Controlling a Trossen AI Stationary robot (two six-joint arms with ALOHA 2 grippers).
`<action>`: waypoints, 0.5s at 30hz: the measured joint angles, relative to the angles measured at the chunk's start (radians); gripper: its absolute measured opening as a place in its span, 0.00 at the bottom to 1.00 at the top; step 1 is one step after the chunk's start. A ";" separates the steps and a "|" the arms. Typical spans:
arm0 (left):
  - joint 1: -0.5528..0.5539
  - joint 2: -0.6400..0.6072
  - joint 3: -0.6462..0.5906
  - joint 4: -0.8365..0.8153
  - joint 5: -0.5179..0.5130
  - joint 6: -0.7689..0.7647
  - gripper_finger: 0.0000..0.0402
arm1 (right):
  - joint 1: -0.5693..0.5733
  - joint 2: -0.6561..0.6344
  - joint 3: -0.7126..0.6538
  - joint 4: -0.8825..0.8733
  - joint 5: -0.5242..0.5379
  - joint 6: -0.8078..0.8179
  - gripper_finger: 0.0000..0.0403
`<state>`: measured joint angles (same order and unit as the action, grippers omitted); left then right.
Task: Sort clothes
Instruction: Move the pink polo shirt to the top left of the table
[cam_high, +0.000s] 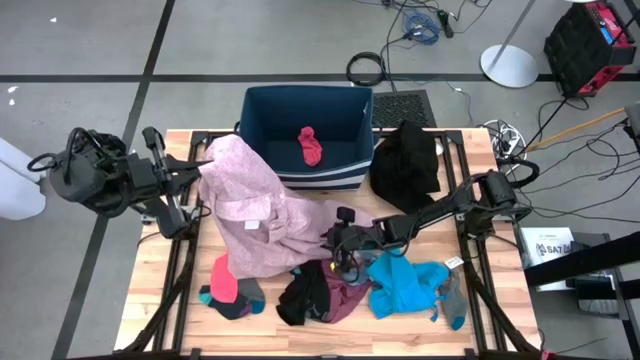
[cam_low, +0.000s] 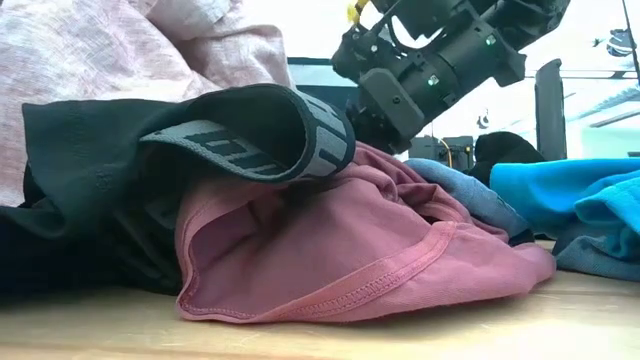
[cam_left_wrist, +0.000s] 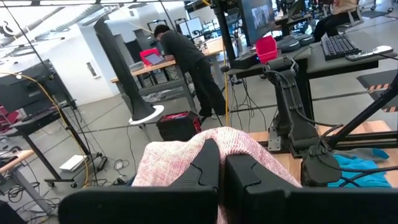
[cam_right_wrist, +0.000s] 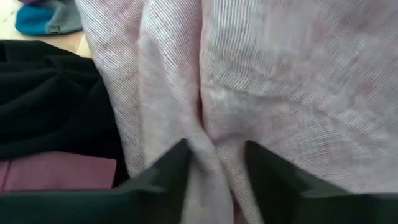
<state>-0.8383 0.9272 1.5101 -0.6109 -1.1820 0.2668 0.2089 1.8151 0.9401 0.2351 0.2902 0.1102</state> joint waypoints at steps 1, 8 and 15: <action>0.000 0.000 0.000 0.000 0.000 0.000 0.00 | 0.000 -0.006 0.000 -0.002 0.000 -0.014 0.20; 0.000 0.000 0.000 -0.004 0.000 0.000 0.00 | 0.003 -0.074 0.008 -0.008 0.000 -0.070 0.01; 0.000 0.000 0.000 -0.009 0.001 0.000 0.00 | 0.043 -0.240 0.102 -0.014 0.060 -0.228 0.00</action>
<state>-0.8383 0.9272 1.5101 -0.6198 -1.1812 0.2665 0.2522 1.5754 1.0417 0.2210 0.3497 -0.1180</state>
